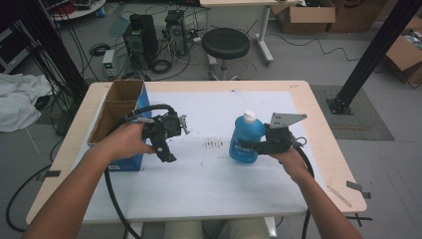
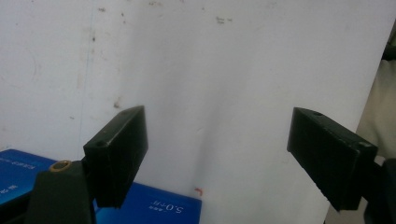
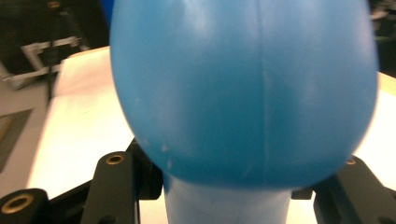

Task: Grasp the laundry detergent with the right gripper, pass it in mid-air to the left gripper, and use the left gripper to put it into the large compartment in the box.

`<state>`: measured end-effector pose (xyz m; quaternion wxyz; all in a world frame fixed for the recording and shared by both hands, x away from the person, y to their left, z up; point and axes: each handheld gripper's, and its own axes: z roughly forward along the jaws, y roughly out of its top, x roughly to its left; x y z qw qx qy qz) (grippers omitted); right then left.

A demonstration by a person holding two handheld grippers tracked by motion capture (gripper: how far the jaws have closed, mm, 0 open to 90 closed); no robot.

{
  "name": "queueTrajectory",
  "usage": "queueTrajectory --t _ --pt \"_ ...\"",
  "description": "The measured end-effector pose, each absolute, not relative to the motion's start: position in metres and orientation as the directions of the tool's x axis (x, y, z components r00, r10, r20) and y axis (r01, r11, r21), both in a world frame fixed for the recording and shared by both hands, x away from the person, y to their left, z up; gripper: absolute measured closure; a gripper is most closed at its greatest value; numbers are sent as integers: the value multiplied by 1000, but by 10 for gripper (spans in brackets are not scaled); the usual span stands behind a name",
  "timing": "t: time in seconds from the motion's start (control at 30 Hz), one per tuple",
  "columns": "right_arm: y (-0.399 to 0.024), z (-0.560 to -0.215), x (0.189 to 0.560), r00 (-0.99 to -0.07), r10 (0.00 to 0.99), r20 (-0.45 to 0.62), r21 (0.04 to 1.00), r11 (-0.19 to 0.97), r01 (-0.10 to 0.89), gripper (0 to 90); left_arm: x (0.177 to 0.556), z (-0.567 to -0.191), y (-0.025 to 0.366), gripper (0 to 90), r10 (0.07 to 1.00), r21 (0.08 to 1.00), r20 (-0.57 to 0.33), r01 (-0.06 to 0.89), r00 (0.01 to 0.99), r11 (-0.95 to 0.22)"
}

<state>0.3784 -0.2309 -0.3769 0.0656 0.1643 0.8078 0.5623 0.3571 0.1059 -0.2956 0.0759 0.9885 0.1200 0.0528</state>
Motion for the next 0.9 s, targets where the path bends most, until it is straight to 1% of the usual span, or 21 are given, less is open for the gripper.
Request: queueTrajectory --t 0.03,0.07,0.1,0.13,0.43,0.57,0.9 --pt "-230 -377 378 -947 311 78 931 318 181 444 357 -295 105 209 238 155 88 222 967 -963" --pt "-230 -377 378 -947 311 78 931 318 181 444 357 -295 105 208 238 155 88 222 967 -963" --pt "-229 -377 377 -954 288 77 931 323 173 444 357 -295 104 208 238 156 89 223 967 -962" --pt "-227 -377 377 -967 241 84 930 328 162 444 357 -294 104 209 236 152 91 220 968 -964" --pt "-217 -380 376 -991 102 86 932 342 116 444 357 -296 102 209 238 151 91 222 967 -963" --pt "-213 -381 376 -994 68 86 936 336 104 444 357 -296 101 209 234 143 90 220 968 -965" --pt "-206 -384 375 -996 33 88 935 342 94 445 357 -295 98 209 225 146 87 211 971 -967"
